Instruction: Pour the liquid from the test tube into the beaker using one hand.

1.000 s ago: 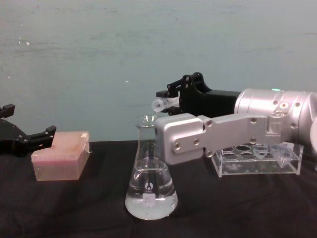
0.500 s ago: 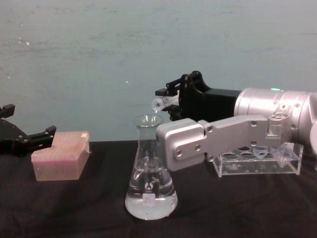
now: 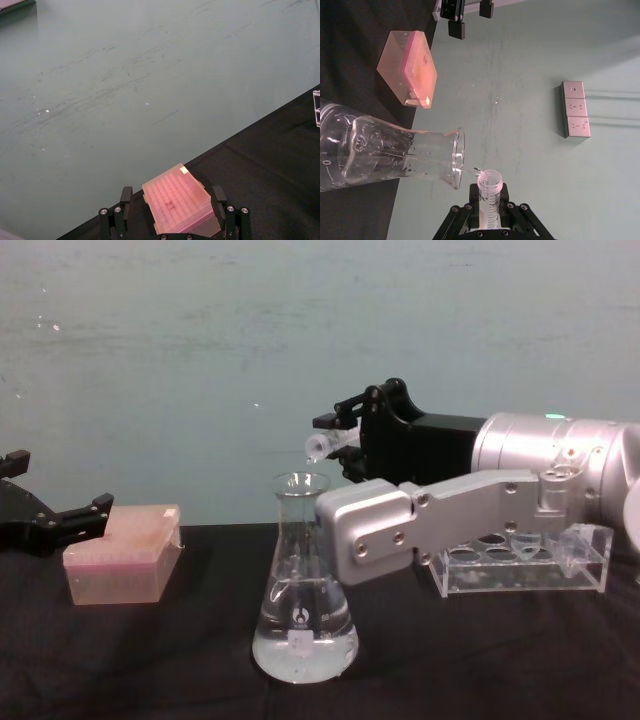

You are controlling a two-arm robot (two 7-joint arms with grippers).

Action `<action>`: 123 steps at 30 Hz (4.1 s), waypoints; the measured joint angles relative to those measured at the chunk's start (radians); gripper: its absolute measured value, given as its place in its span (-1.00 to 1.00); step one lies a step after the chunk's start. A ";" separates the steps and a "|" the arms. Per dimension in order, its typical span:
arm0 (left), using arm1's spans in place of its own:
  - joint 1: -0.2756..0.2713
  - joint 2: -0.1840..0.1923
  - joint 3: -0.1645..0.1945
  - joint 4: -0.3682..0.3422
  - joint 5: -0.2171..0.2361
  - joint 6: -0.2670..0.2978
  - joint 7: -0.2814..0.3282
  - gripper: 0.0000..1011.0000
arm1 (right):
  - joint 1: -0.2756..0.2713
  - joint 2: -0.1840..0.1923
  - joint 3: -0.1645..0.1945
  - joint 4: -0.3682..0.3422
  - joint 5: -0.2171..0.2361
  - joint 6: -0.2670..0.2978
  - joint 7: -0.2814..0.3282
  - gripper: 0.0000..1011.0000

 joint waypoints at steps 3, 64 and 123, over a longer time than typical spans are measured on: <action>0.000 0.000 0.000 0.000 0.000 0.000 0.000 0.98 | 0.004 0.003 -0.004 0.000 -0.007 0.000 -0.004 -0.57; 0.000 0.000 0.000 0.000 0.000 0.000 0.000 0.98 | -0.114 -0.042 0.401 -0.042 0.827 0.114 0.431 -0.57; 0.000 0.000 0.000 0.000 0.000 0.000 0.000 0.98 | 0.083 -0.099 0.390 0.370 1.240 0.242 0.648 -0.57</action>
